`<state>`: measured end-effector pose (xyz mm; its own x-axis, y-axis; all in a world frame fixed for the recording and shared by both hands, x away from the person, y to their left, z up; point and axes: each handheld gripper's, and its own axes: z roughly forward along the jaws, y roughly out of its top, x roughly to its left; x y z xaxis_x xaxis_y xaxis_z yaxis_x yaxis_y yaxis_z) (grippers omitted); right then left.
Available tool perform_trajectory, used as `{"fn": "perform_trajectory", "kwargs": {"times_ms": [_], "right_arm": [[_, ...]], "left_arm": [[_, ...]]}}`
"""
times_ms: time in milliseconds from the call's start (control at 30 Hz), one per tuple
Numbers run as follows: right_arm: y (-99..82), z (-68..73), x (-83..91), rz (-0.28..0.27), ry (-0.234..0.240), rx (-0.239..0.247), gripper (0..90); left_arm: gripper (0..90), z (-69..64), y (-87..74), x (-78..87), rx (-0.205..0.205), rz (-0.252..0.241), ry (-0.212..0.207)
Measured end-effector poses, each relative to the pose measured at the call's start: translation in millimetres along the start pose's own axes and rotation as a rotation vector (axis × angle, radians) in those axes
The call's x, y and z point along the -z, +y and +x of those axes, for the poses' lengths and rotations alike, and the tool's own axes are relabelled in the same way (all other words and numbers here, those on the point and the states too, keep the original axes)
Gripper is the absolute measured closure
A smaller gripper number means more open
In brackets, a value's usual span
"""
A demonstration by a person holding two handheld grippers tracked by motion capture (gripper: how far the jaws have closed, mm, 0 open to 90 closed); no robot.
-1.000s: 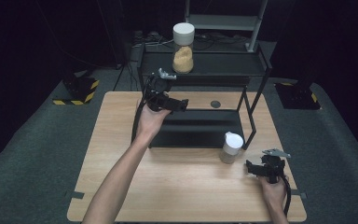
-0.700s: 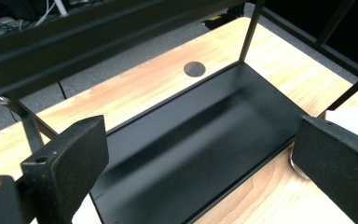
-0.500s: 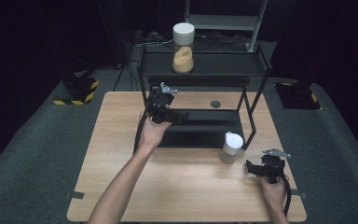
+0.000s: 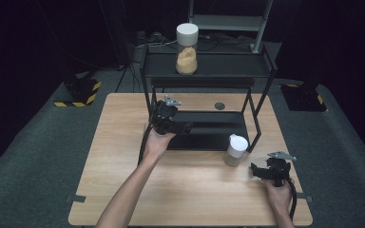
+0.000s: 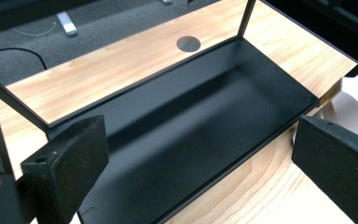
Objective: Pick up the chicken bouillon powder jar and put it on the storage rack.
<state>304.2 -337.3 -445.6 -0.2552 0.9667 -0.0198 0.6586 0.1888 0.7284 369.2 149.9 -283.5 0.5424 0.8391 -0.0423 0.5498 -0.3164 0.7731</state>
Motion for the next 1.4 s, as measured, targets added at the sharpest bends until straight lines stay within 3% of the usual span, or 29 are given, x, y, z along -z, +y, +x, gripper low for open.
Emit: {"fn": "perform_trajectory", "kwargs": {"times_ms": [300,833,1133,1400], "right_arm": [[-0.1,0.0,-0.1,-0.001,0.0,-0.001,4.5],[-0.2,0.0,-0.1,-0.001,0.0,0.0,4.5],[-0.1,0.1,0.0,-0.001,0.0,-0.001,4.5],[-0.1,0.2,0.0,-0.001,0.0,-0.001,4.5]], "left_arm": [[3.7,1.0,-16.1,-13.7,0.024,0.018,-0.017],[4.0,-8.4,-45.8,-44.9,0.017,0.088,-0.002],[4.7,-9.1,-70.4,-60.8,0.046,0.1,0.002],[4.7,-14.2,-88.3,-72.6,0.034,0.118,0.012]]}}
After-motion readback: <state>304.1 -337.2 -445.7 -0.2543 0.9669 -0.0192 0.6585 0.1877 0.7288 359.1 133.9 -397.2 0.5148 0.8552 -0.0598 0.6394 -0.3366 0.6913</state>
